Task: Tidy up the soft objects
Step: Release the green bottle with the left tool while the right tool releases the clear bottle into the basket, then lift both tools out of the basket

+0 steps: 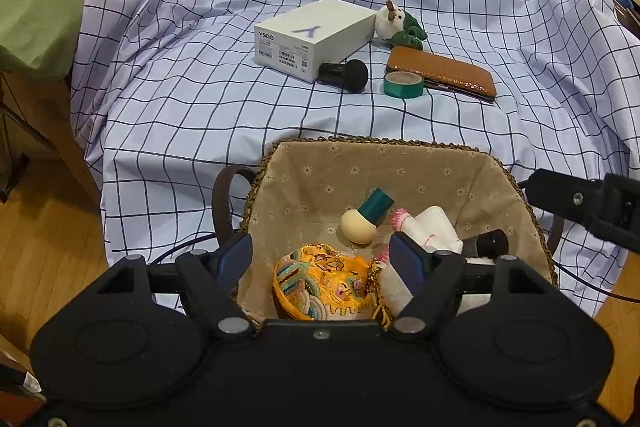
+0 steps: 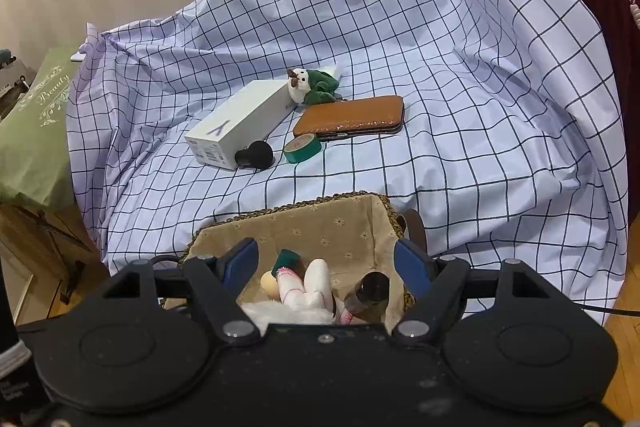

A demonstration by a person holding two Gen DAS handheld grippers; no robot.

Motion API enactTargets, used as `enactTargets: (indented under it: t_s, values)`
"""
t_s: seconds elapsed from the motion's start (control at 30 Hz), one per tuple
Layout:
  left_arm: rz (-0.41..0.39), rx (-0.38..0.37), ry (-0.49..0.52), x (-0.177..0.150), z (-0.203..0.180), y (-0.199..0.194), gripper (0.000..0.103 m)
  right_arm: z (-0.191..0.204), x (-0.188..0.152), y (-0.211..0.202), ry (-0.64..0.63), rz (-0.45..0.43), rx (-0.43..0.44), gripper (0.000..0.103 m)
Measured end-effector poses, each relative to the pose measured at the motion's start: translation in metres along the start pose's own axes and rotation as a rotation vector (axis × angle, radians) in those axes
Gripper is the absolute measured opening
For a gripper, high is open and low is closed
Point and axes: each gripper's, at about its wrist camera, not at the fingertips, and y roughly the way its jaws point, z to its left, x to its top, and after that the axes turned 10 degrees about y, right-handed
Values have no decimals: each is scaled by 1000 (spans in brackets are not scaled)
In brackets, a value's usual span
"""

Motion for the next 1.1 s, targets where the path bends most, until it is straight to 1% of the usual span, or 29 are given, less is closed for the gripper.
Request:
enactTargets:
  t_s: [0.33,0.4,0.57,0.87,1.1]
  values:
    - [-15,24,-19,0,5,-3,72,0,3,4,-9,14,-14,75]
    - [-19,28,-27,0,7,-4,77,0,3,5,-15,10,-23,75]
    - [-23,34,-30,0,8,-5,77,2,7,7,-57,-3,-49,76]
    - [-26,43,-29,0,8,-6,78,6,11,11,-150,4,-59,79]
    - [-20,47,-30,1,8,-3,78,5,7,18,-160,28,-67,80]
